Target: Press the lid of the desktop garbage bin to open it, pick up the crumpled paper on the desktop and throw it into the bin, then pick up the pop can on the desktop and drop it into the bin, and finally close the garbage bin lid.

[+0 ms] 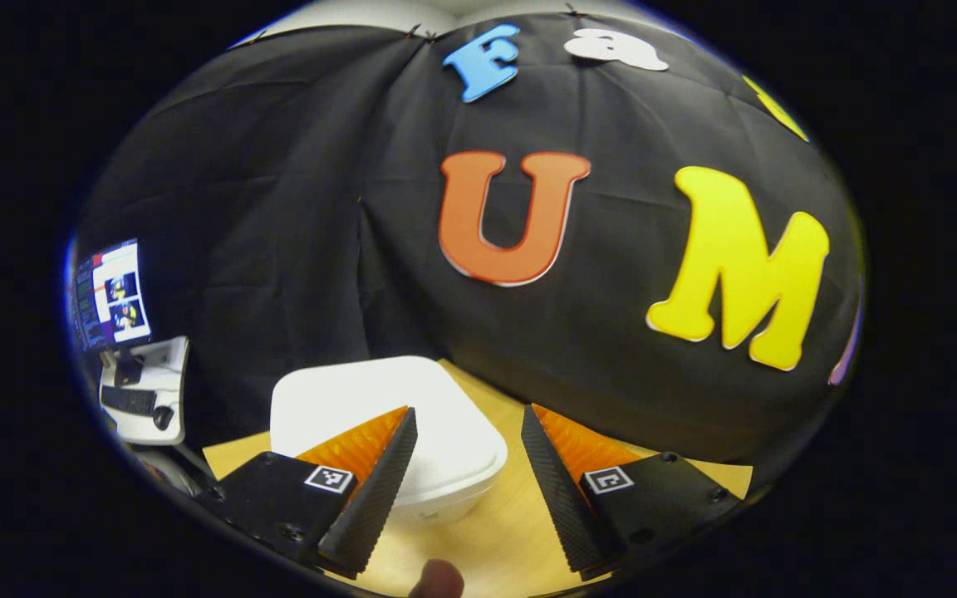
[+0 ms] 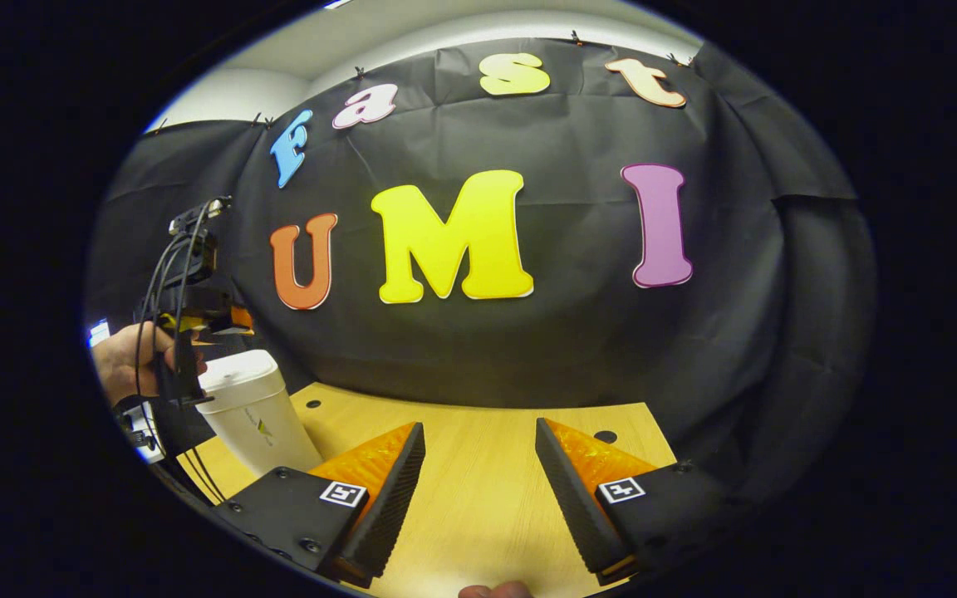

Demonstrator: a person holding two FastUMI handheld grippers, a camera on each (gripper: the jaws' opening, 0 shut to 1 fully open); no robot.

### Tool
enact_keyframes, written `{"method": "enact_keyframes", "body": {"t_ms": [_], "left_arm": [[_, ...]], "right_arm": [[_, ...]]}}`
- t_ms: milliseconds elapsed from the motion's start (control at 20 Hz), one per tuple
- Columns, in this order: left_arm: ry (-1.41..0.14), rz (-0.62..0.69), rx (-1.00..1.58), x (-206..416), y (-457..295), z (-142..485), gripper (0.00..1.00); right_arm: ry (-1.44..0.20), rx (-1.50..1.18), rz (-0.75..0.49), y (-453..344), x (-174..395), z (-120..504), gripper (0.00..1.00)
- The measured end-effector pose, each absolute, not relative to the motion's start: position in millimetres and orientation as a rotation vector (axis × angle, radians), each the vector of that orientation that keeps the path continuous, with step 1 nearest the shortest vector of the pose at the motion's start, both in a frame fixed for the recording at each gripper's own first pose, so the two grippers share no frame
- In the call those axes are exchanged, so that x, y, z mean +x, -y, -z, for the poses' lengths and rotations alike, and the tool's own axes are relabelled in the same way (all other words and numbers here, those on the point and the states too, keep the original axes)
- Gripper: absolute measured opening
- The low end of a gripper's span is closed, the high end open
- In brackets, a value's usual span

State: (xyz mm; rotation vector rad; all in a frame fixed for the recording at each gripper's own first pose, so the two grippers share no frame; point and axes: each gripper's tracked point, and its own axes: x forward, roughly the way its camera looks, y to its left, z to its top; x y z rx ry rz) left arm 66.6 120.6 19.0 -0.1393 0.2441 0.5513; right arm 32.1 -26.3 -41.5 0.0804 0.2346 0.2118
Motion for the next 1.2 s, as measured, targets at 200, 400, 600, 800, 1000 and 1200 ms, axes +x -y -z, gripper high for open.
{"method": "enact_keyframes", "body": {"t_ms": [200,400,600,800,1000,1200], "left_arm": [[-0.136,-0.366,-0.109,52.6,-87.8,-45.1,0.85],[-0.004,-0.207,-0.113,36.4,-56.2,-86.9,0.85],[0.079,-0.076,-0.084,25.1,-17.0,-110.9,0.85],[0.081,-0.054,-0.046,17.1,1.1,-105.1,0.85],[0.075,-0.031,-0.032,15.2,12.7,-99.8,0.85],[0.070,-0.005,-0.026,14.1,18.7,-99.2,0.85]], "right_arm": [[-0.167,0.083,-0.178,18.8,33.8,15.1,0.85],[-0.126,0.042,-0.128,17.4,29.9,-1.6,0.85],[-0.076,0.034,-0.087,11.5,27.8,-22.5,0.84],[0.003,0.016,-0.049,3.4,20.2,-48.6,0.86],[0.074,-0.002,-0.008,-1.8,16.8,-66.1,0.86],[0.082,-0.006,-0.012,-9.7,18.5,-69.7,0.87]]}}
